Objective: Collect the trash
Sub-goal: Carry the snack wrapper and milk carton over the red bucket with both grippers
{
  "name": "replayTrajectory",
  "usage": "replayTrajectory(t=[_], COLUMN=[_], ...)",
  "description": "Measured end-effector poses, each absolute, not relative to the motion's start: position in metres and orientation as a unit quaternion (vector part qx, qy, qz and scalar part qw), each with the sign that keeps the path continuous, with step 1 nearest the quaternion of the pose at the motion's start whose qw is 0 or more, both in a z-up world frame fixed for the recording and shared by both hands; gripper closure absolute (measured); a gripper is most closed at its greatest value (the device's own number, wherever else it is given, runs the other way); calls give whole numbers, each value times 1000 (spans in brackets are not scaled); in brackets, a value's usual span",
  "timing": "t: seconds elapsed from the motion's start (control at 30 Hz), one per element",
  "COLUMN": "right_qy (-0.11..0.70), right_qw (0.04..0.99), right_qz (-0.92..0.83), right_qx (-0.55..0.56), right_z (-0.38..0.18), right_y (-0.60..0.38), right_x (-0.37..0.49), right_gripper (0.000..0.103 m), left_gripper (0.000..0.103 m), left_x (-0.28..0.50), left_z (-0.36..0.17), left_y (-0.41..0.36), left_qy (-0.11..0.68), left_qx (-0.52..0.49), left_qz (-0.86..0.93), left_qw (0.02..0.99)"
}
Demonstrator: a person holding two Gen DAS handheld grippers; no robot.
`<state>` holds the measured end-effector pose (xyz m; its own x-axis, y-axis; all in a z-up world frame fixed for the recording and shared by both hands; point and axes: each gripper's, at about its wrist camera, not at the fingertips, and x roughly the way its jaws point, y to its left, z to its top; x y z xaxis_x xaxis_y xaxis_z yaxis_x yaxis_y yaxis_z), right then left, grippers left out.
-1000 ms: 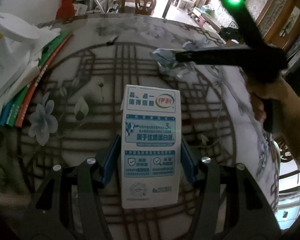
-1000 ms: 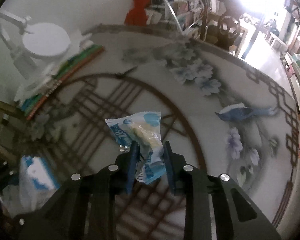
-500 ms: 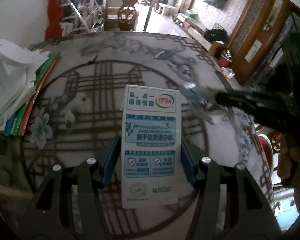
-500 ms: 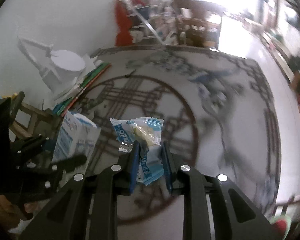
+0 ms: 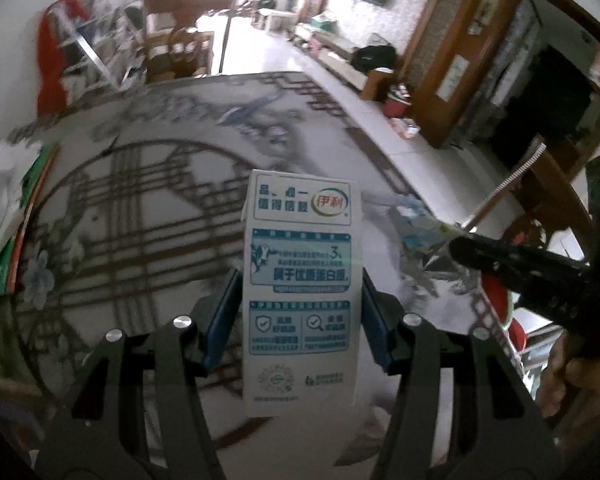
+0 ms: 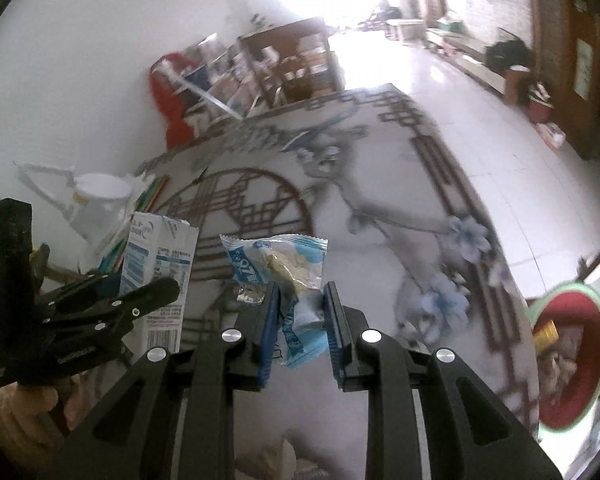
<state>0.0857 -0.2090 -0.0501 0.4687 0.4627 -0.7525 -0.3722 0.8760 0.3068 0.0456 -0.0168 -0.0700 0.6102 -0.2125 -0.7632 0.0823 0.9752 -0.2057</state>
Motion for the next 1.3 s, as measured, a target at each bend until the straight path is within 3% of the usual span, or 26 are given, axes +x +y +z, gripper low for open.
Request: replayTrajectory(t=[1.3], right_qy=[437], right_qw=[880], right_qz=[125], right_qx=[134], right_z=[-55], right_y=[-382], right_x=[44], right_gripper=[81], left_gripper=[49], left_x=[42], left_z=[-59], left_y=[-167], left_qy=[439], left_qx=[-17], left_qz=[-168], left_qw=[883])
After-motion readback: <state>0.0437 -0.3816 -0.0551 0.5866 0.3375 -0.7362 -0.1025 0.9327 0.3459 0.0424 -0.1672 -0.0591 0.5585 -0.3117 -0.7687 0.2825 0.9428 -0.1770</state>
